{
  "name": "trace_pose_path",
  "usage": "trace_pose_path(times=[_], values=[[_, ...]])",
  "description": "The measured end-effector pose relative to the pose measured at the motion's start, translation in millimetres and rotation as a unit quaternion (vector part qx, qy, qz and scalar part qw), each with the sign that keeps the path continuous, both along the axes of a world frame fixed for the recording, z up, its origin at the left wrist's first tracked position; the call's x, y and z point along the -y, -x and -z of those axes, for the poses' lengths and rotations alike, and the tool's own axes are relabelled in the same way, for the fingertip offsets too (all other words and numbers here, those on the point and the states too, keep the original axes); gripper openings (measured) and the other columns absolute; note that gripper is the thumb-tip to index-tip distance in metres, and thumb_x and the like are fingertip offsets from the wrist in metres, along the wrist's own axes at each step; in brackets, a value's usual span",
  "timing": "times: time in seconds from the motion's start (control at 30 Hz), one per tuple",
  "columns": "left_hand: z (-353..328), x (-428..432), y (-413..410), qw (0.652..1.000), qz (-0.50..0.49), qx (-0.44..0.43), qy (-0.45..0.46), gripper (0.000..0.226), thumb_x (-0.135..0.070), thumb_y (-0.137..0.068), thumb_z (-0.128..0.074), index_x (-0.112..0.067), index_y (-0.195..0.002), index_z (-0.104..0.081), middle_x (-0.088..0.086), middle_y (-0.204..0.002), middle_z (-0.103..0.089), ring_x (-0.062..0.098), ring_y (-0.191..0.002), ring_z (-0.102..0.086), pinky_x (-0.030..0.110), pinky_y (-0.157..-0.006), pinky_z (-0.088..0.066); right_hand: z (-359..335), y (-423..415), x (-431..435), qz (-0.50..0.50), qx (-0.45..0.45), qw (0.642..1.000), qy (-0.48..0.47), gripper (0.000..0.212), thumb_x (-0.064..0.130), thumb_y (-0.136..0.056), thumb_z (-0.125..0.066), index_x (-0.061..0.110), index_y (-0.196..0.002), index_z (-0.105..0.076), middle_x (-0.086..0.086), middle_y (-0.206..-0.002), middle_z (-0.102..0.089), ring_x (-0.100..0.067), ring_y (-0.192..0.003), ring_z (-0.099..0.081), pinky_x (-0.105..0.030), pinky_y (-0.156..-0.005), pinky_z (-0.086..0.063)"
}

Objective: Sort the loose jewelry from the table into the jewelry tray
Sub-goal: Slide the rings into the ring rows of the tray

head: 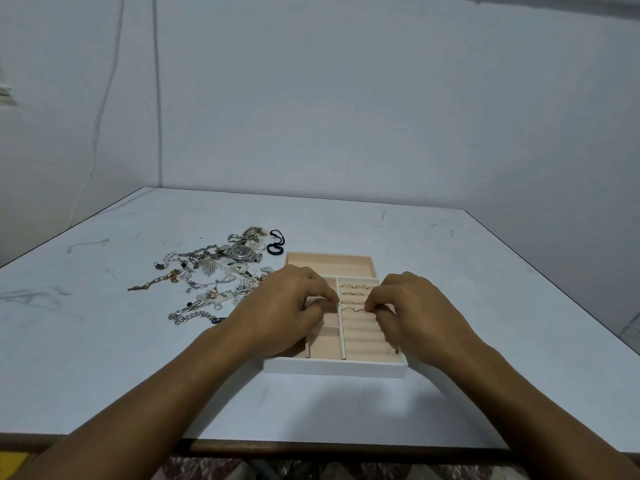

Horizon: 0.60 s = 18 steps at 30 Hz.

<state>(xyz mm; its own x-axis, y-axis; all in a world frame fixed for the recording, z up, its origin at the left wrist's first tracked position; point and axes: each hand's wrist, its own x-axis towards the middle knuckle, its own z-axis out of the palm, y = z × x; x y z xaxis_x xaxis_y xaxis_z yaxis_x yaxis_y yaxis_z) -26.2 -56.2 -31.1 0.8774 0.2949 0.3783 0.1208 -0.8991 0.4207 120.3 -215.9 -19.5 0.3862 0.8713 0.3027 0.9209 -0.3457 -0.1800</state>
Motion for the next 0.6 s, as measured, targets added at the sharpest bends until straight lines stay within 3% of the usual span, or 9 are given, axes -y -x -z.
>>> trace_pose_path(times=[0.37,0.6], values=[[-0.9,6.7,-12.4,1.000,0.015,0.007,0.000,0.027,-0.020,-0.088,-0.054,-0.031,-0.105,-0.071,-0.012,-0.107,-0.064,0.009,-0.108,-0.050,0.028,-0.091,-0.041,5.9,-4.6,1.5,-0.015,0.021,1.000,-0.011,0.027,0.020,-0.093,-0.051,0.032,-0.104,-0.073,0.012,-0.103,-0.066,-0.013,-0.096,-0.054,-0.031,-0.082,-0.045],[-8.7,24.1,-32.9,0.999,0.026,0.013,-0.023,0.026,-0.023,-0.090,-0.056,-0.027,-0.111,-0.069,-0.009,-0.116,-0.059,0.012,-0.115,-0.046,0.033,-0.098,-0.038,-0.5,-29.1,12.6,0.019,-0.108,0.985,-0.130,0.021,0.011,-0.088,-0.062,0.026,-0.094,-0.076,0.016,-0.086,-0.068,0.000,-0.078,-0.060,-0.019,-0.074,-0.045]])
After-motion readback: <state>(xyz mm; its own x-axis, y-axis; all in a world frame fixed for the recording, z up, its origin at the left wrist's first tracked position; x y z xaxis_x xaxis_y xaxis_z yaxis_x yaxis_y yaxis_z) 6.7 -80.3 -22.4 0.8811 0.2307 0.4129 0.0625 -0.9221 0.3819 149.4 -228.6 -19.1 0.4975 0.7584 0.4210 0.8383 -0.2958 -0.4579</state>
